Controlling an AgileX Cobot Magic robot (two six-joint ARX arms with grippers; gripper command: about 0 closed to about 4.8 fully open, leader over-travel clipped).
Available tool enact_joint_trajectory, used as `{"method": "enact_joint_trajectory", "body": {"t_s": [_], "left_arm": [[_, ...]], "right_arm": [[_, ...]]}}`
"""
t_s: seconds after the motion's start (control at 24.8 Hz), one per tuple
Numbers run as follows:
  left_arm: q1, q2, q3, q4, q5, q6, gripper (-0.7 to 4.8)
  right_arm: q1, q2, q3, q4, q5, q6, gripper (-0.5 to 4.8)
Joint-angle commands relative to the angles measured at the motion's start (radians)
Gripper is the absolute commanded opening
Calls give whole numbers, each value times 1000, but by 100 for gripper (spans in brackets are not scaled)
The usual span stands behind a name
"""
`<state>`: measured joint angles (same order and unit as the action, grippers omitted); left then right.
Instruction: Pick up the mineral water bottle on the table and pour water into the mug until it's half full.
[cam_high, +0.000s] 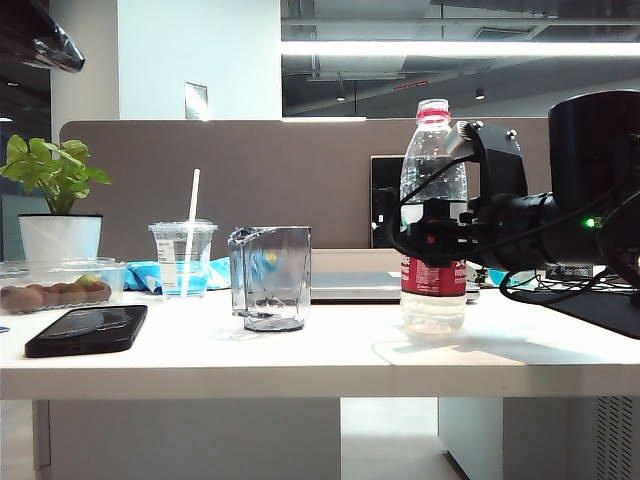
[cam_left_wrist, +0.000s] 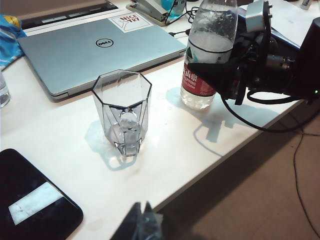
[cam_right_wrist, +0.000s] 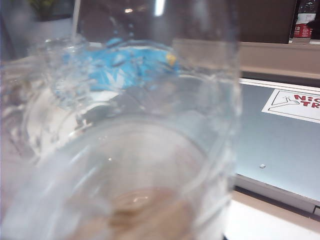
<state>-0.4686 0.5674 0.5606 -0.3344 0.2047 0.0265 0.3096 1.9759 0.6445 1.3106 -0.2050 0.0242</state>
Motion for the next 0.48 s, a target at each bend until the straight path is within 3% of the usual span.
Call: {"method": "enact_joint_trajectory", "body": {"t_s": [0.04,0.16,0.24,0.28,0.48], "left_arm": [[0,-2,4,9,-3,3,-4],[0,-2,4,9,-2,0,-4],[0,-2,4,6,-2,0,-4],[0,-2,4,6,-2,0,-4],[0,-2,4,6,-2,0,-4]], "right_arm": [[2,-19,2,2,0,-110,256],[2,-107,19,-163,47,-290,256],[3,-204,97,-467,103,-455,256],[3,-226,124,-537,111,-517,256],[45,-270,228,-693,245,-792,257]]}}
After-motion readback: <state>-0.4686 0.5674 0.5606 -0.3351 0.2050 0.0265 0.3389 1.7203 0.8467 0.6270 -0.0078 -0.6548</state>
